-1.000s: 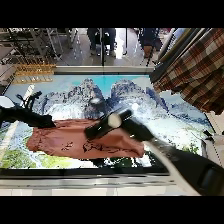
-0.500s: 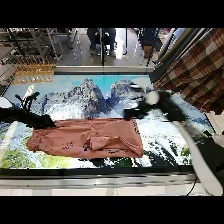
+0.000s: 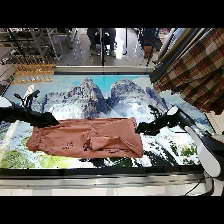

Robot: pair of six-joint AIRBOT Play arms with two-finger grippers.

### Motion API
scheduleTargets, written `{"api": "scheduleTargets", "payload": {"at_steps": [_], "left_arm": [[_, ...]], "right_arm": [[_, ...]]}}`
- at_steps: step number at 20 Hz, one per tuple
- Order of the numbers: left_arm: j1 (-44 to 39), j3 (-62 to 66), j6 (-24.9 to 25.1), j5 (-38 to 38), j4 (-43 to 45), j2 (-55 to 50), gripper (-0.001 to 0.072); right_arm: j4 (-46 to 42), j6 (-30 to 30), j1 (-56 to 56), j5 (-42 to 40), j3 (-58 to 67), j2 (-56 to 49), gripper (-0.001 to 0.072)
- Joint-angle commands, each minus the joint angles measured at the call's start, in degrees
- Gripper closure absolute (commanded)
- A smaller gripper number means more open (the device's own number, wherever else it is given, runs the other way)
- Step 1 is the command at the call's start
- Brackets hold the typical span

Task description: Fold the clothes and pants, and hang the long-sleeved shirts on hangers.

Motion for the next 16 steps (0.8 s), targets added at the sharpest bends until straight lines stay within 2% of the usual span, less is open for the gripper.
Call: {"api": "scheduleTargets", "payload": {"at_steps": [1,2,3,4,5,6,8,9,10,13,16], "left_arm": [[-0.4,0.0,0.0,0.0,-0.7,0.0,0.0416],[-0.7,0.0,0.1,0.0,-0.7,0.0,0.0419],[-1.4,-0.1,0.1,0.0,-0.6,-0.1,0.0455],[-1.9,-0.2,0.1,0.0,-0.3,-0.3,0.0527],[-2.8,-0.2,0.1,0.0,0.9,-0.7,0.0634],[-3.7,-0.6,0.1,0.1,3.0,-0.9,0.0696],[-5.9,-2.5,0.0,0.3,7.6,-1.4,0.0696],[-7.0,-4.1,0.0,0.8,9.0,-1.6,0.0696],[-8.2,-6.1,0.1,2.3,9.3,-1.8,0.0697],[-13.4,-11.3,0.7,9.7,8.7,-3.2,0.0697],[-19.8,-11.8,3.5,15.0,4.6,-6.2,0.0697]], "right_arm": [[7.9,-8.3,1.6,0.3,-1.1,-4.5,0.0005],[8.5,-11.0,3.2,0.1,-1.1,-4.8,0.0026],[7.7,-11.5,4.6,-0.5,-0.6,-4.7,0.0351],[5.3,-10.5,5.0,-0.7,0.4,-4.6,0.0689],[-0.1,-6.3,4.9,-1.2,1.9,-3.8,0.0694],[-9.9,0.4,4.2,-1.7,3.6,-2.3,0.0694],[-31.8,13.1,1.7,-1.9,5.5,3.1,0.0695],[-39.9,16.9,-0.1,-1.9,5.6,6.3,0.0695],[-44.2,18.7,-2.5,-1.5,5.6,9.5,0.0695],[-42.1,17.2,-5.7,2.6,5.6,16.6,0.0696],[-40.0,17.7,-0.9,6.6,8.4,21.7,0.0696]]}}
